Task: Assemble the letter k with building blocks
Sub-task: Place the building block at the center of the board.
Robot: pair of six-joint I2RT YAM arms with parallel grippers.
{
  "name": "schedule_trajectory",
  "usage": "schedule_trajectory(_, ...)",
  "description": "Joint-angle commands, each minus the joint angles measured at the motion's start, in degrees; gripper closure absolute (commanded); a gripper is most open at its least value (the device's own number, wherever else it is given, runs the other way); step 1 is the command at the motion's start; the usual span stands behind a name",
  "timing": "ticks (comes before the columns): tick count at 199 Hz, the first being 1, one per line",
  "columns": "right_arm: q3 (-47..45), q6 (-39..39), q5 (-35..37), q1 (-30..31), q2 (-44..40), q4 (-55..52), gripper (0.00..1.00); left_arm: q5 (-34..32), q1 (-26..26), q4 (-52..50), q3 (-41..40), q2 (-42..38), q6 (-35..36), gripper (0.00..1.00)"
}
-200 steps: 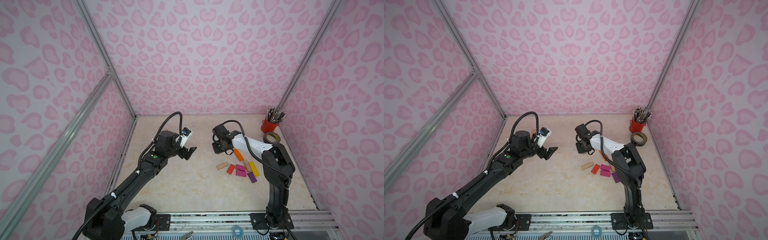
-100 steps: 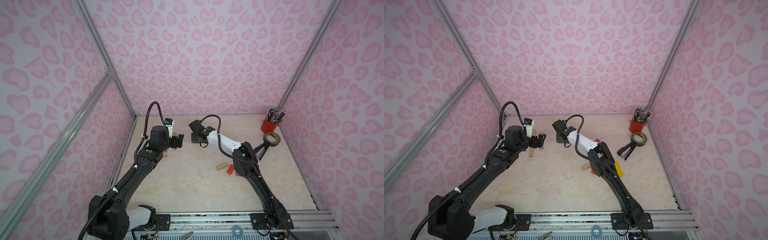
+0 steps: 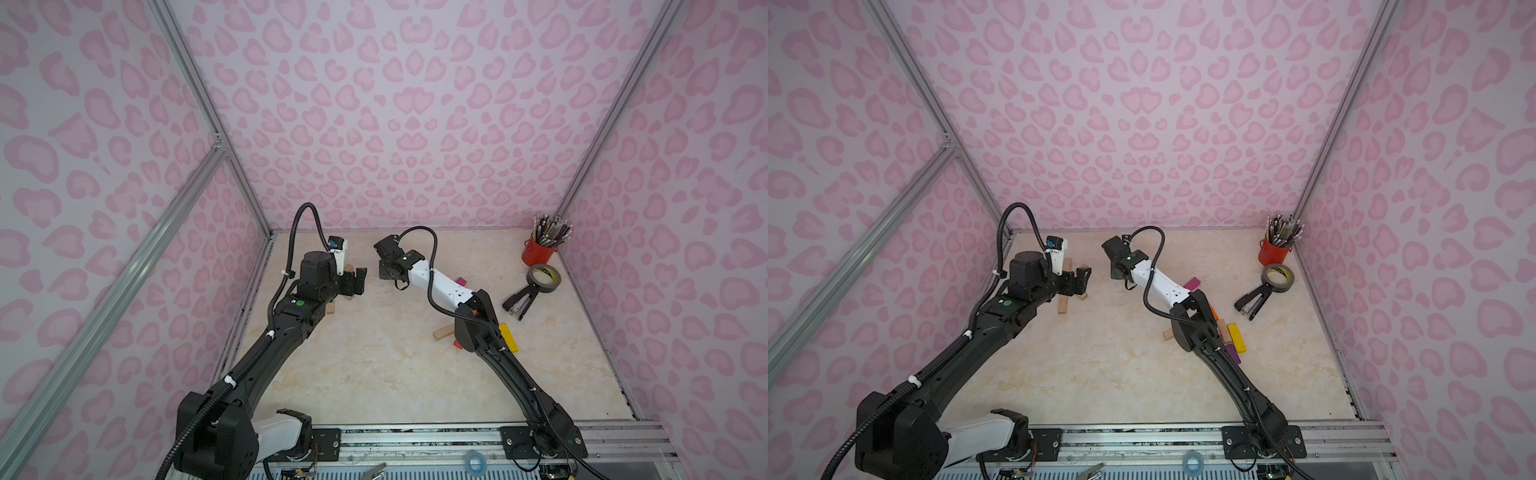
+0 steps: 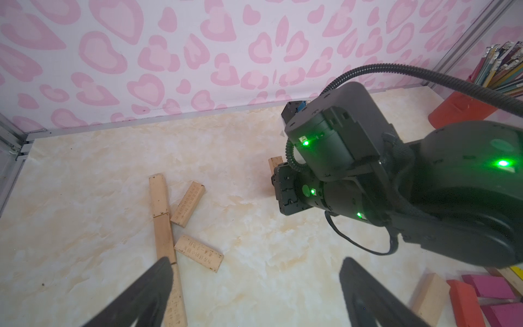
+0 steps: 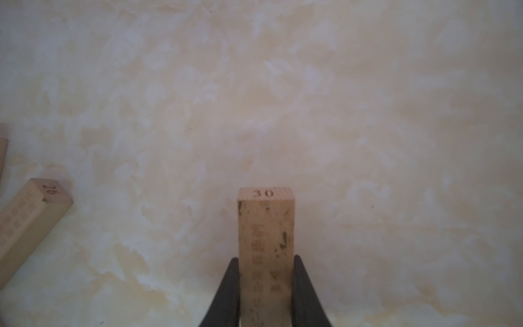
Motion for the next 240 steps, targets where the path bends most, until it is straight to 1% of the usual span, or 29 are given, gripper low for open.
schedule_trajectory(1,0.05,-0.05,-0.75,0.04,1.99,-3.47,0.74,0.29,0.33,0.42,0.34,-0.58,0.68,0.06)
schedule_trajectory(33,0.07,0.99,-0.93,-0.13,2.14,-3.44,0.7,0.38,0.64,0.59,0.16,-0.91,0.81,0.06)
schedule_trajectory(47,0.12,1.26,-1.02,-0.21,1.97,-3.43,0.67,0.47,0.69,0.51,0.17,-0.93,0.85,0.06)
schedule_trajectory(143,-0.21,6.67,-1.08,-0.49,1.02,-4.62,0.7,0.65,1.13,0.42,0.05,-1.06,1.01,0.06)
schedule_trajectory(184,-0.12,6.93,-1.19,-0.49,0.95,-4.62,0.69,0.73,1.31,0.33,-0.01,-1.08,1.03,0.06)
schedule_trajectory(205,-0.17,6.42,-1.62,-0.49,0.56,-4.27,0.66,0.73,1.48,0.33,-0.07,-1.07,1.03,0.06)
schedule_trajectory(240,-0.12,4.92,-1.98,-0.49,-1.54,-3.96,0.54,1.25,1.56,0.39,-0.16,-0.95,1.18,0.06)
